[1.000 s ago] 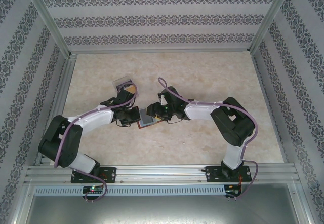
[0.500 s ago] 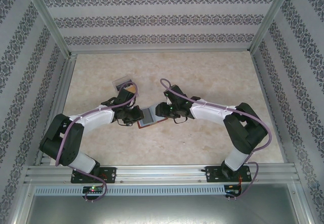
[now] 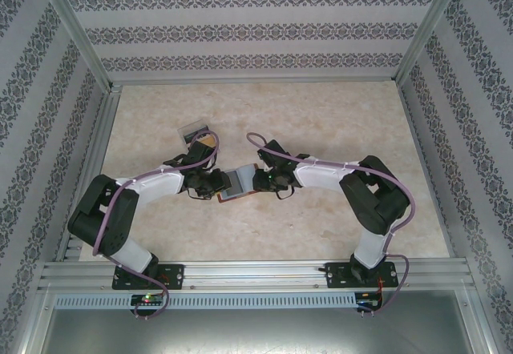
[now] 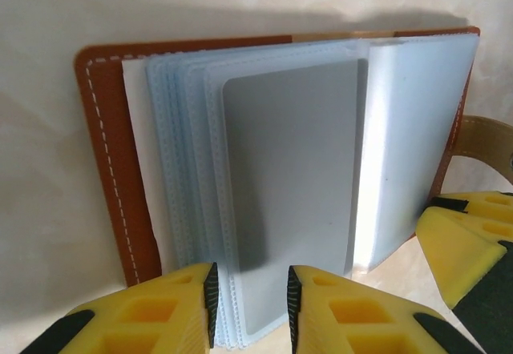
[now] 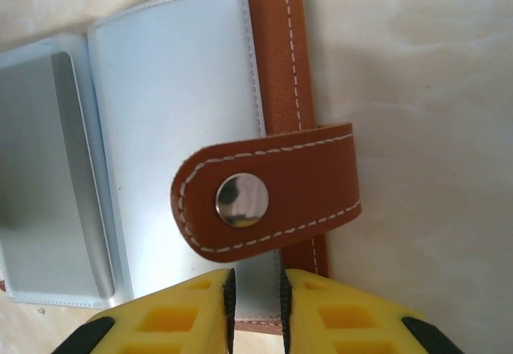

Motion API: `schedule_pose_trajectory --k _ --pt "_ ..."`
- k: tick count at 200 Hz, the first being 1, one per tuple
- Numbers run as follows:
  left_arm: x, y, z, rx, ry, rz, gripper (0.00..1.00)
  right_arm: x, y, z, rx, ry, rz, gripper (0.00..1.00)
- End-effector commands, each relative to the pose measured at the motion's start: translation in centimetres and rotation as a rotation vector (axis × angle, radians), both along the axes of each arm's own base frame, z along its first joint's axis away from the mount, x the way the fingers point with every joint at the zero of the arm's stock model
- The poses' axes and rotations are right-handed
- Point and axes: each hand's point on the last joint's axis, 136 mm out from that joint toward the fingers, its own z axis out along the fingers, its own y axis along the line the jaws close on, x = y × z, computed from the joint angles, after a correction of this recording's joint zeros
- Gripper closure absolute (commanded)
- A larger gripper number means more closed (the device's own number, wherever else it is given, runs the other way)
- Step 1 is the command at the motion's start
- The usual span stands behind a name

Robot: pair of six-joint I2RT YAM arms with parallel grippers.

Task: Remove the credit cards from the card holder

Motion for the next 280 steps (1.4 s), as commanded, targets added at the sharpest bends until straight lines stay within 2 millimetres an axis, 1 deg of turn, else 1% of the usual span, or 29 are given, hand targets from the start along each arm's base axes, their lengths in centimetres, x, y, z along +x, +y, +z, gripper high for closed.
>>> schedule_pose_trajectory --k 1,33,67,88,104,111,155,206,246,280 --pt "0.8 -0.2 -0.2 -0.017 -0.003 0.006 0.69 -0.3 0.4 -0.2 -0.021 -0.003 0.026 0.74" --pt "1.1 -0.7 0.0 -0.04 -0.013 0.001 0.7 -0.4 0.7 -0.5 -0.017 0.009 0.028 0.74" --pt "1.6 -1.1 1.3 -0.069 -0.058 -0.01 0.68 -0.5 0.9 -0.8 -0.011 0.02 0.03 0.74" --pt "2.0 -1.5 2.0 -0.092 -0.078 -0.021 0.6 -0.7 1.1 -0.9 -0.01 0.026 0.035 0.74" --pt "2.0 -1.9 2.2 -0.111 -0.085 -0.03 0.5 -0.6 1.2 -0.9 -0.009 0.027 0.034 0.74" --pt "2.1 -2.0 2.3 -0.117 -0.086 -0.031 0.48 -0.7 1.2 -1.0 -0.008 0.03 0.035 0.74" --pt "2.6 -2.6 3.8 -0.143 -0.118 -0.047 0.47 -0.9 1.2 -1.3 -0.01 0.041 0.032 0.74" --pt "2.9 -4.1 4.9 -0.184 -0.146 -0.088 0.45 -0.9 1.4 -1.2 -0.005 0.041 0.035 0.74" --pt "2.7 -4.7 4.6 -0.188 -0.134 -0.108 0.44 -1.1 1.3 -1.3 -0.008 0.043 0.035 0.74" --pt "2.5 -4.6 4.2 -0.179 -0.127 -0.11 0.37 -1.0 1.4 -1.2 -0.005 0.041 0.033 0.74"
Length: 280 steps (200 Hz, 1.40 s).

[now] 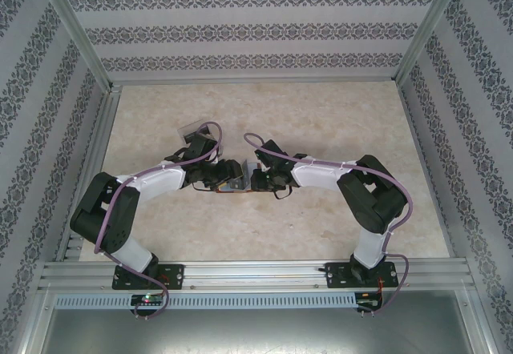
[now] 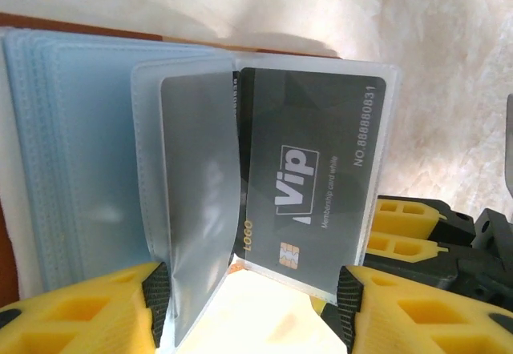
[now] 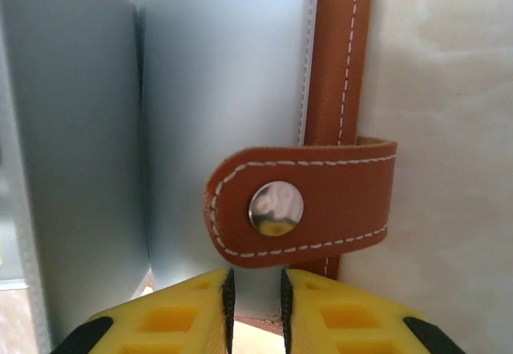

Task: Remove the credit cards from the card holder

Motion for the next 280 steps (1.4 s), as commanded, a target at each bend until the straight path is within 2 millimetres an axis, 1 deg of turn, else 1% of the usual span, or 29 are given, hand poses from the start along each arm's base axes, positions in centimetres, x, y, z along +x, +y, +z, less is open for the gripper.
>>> schedule_pose_trajectory --k 1,6,26,50,68,80,105,126,141,153,167,175,183,197,219,228,238,252,280 --pt "0.0 -1.7 1.1 -0.047 -0.036 -0.058 0.37 -1.1 0.8 -1.0 -0.003 0.039 0.027 0.74" --pt "-0.1 -1.5 1.1 -0.041 -0.036 -0.058 0.34 -1.2 0.8 -1.1 -0.004 0.04 0.026 0.74" --pt "-0.1 -1.4 1.0 -0.032 -0.035 -0.056 0.32 -1.2 0.5 -0.9 -0.008 0.035 0.018 0.72" --pt "-0.4 -0.8 0.5 0.0 -0.023 -0.046 0.32 -0.6 -0.6 -0.1 -0.011 0.011 -0.029 0.64" --pt "-0.7 -0.2 0.1 0.03 -0.017 -0.04 0.32 0.1 -1.8 1.2 -0.015 -0.035 -0.076 0.61" --pt "-0.8 0.1 -0.2 0.046 -0.014 -0.037 0.32 0.5 -2.7 2.3 -0.019 -0.068 -0.11 0.57" --pt "-0.8 0.3 -0.2 0.053 -0.017 -0.032 0.31 1.4 -4.7 4.2 -0.021 -0.129 -0.181 0.55" --pt "-0.7 0.2 -0.1 0.05 -0.019 -0.034 0.31 1.7 -5.1 5.4 0.001 -0.151 -0.193 0.55" --pt "-0.7 0.3 0.1 0.055 -0.024 -0.031 0.31 1.8 -4.3 5.9 0.029 -0.144 -0.162 0.56" --pt "-0.6 0.7 0.2 0.069 -0.028 -0.025 0.32 1.7 -3.3 6.0 0.061 -0.125 -0.135 0.6" --pt "-0.5 1.3 0.3 0.085 -0.03 -0.015 0.36 1.4 -1.8 5.9 0.098 -0.103 -0.1 0.64" --pt "-0.5 1.9 0.2 0.094 -0.027 -0.002 0.41 1.4 -1.0 5.9 0.111 -0.095 -0.083 0.67" --pt "-0.5 2.5 0.0 0.103 -0.025 0.009 0.48 1.3 -0.3 5.8 0.119 -0.085 -0.069 0.69" --pt "-0.5 3.4 -0.3 0.112 -0.023 0.021 0.59 1.3 1.0 5.9 0.134 -0.076 -0.042 0.71" --pt "-0.5 4.0 -0.8 0.128 -0.012 0.016 0.75 1.2 2.5 5.6 0.147 -0.057 -0.018 0.72" --pt "-0.4 4.0 -1.2 0.13 -0.003 0.012 0.78 1.2 2.9 5.4 0.156 -0.048 -0.011 0.75" --pt "-0.4 4.0 -1.5 0.132 0.003 0.01 0.79 1.2 3.2 5.2 0.159 -0.039 -0.006 0.77" --pt "-0.1 3.7 -1.7 0.121 0.007 0.005 0.81 1.3 3.5 4.8 0.15 -0.035 0.0 0.77" --pt "0.3 2.8 -1.4 0.081 0.006 -0.013 0.82 1.3 2.3 4.3 0.111 -0.042 -0.03 0.76"
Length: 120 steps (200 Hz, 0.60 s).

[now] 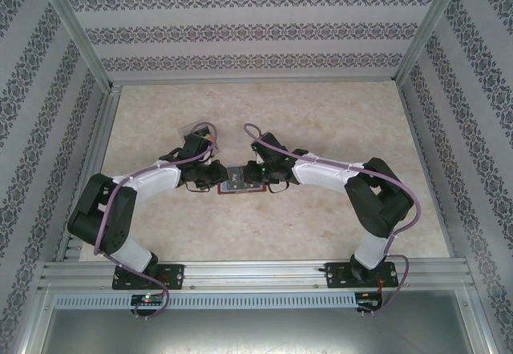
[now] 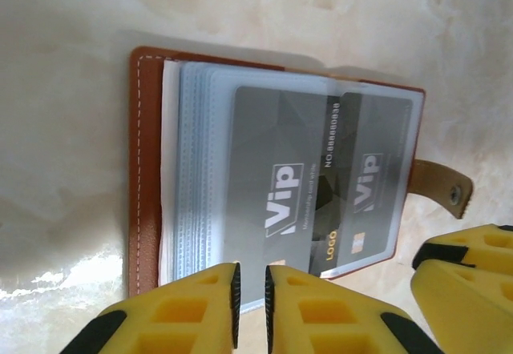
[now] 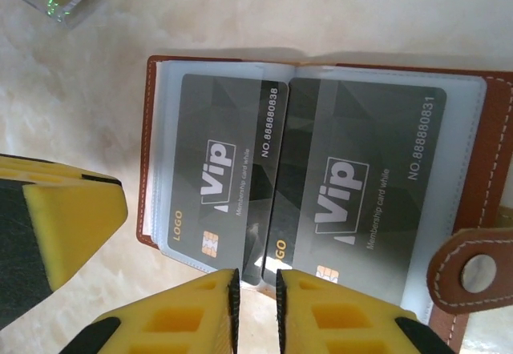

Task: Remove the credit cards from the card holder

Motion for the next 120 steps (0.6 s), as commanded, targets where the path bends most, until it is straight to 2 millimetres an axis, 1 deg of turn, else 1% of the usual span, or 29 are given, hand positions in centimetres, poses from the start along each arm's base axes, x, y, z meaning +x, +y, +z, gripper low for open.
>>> schedule_pose_trajectory --k 1,21,50,72,93,105,120 --pt "0.4 -0.4 0.1 -0.024 0.005 -0.023 0.82 0.2 -0.2 0.1 -0.01 -0.005 -0.015 0.76" --pt "0.6 -0.4 0.1 -0.018 0.003 -0.023 0.82 0.2 -0.4 -0.1 -0.005 0.006 -0.01 0.76" --pt "0.5 -0.2 -1.0 0.002 0.033 -0.025 0.81 0.2 -0.4 -0.7 -0.014 0.019 -0.012 0.76" --pt "0.3 -0.4 -2.1 0.003 0.059 -0.032 0.82 0.4 -1.5 -1.6 -0.06 0.027 -0.053 0.78" --pt "0.1 -0.5 -2.7 -0.003 0.074 -0.034 0.82 0.4 -2.8 -3.0 -0.093 0.056 -0.085 0.79" --pt "0.0 -0.5 -3.0 -0.002 0.083 -0.036 0.82 0.2 -3.1 -3.8 -0.095 0.08 -0.091 0.79" --pt "-0.1 -0.7 -3.3 -0.007 0.092 -0.038 0.82 0.0 -2.9 -4.4 -0.09 0.098 -0.081 0.8"
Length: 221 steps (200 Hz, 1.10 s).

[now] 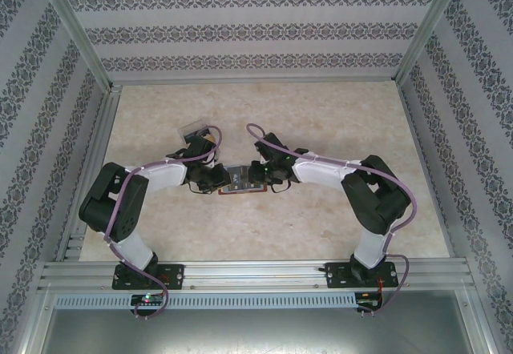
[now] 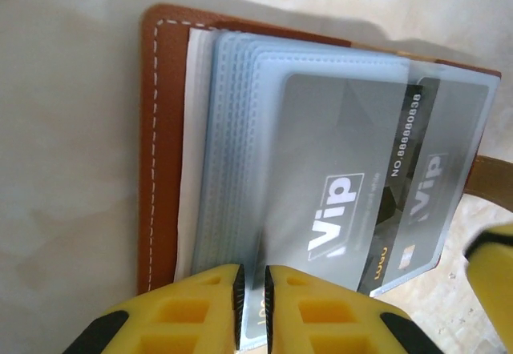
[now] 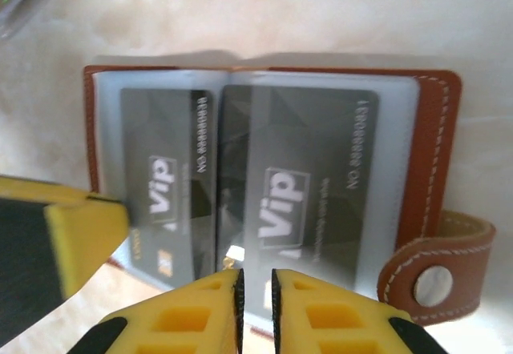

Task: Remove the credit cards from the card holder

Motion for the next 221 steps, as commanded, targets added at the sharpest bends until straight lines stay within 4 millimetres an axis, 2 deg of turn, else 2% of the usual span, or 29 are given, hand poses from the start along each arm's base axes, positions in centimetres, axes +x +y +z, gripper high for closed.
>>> schedule_pose_trajectory --k 1,64,92,118,149,179,221 --pt "0.1 0.1 -0.8 -0.001 0.013 -0.011 0.82 -0.7 -1.2 -2.5 -0.042 0.062 -0.027 0.8" --pt "0.2 -0.5 -0.8 -0.025 0.018 -0.014 0.82 -1.3 -0.1 -3.7 -0.032 0.099 0.015 0.8" --pt "0.1 -0.4 -0.9 -0.023 0.023 -0.014 0.82 -1.1 0.0 -2.9 -0.02 0.086 0.016 0.79" --pt "0.0 -0.5 -0.9 -0.023 0.024 -0.016 0.83 -0.5 0.0 -1.2 0.011 0.053 -0.004 0.77" --pt "0.0 -0.5 -0.9 -0.023 0.023 -0.016 0.83 -0.1 1.4 0.6 0.091 0.038 -0.001 0.77" --pt "-0.1 -0.4 -1.0 -0.023 0.026 -0.015 0.83 0.1 2.1 0.8 0.12 0.051 -0.006 0.78" --pt "-0.1 -0.5 -1.0 -0.025 0.025 -0.017 0.84 0.0 2.4 -0.3 0.135 0.088 -0.006 0.74"
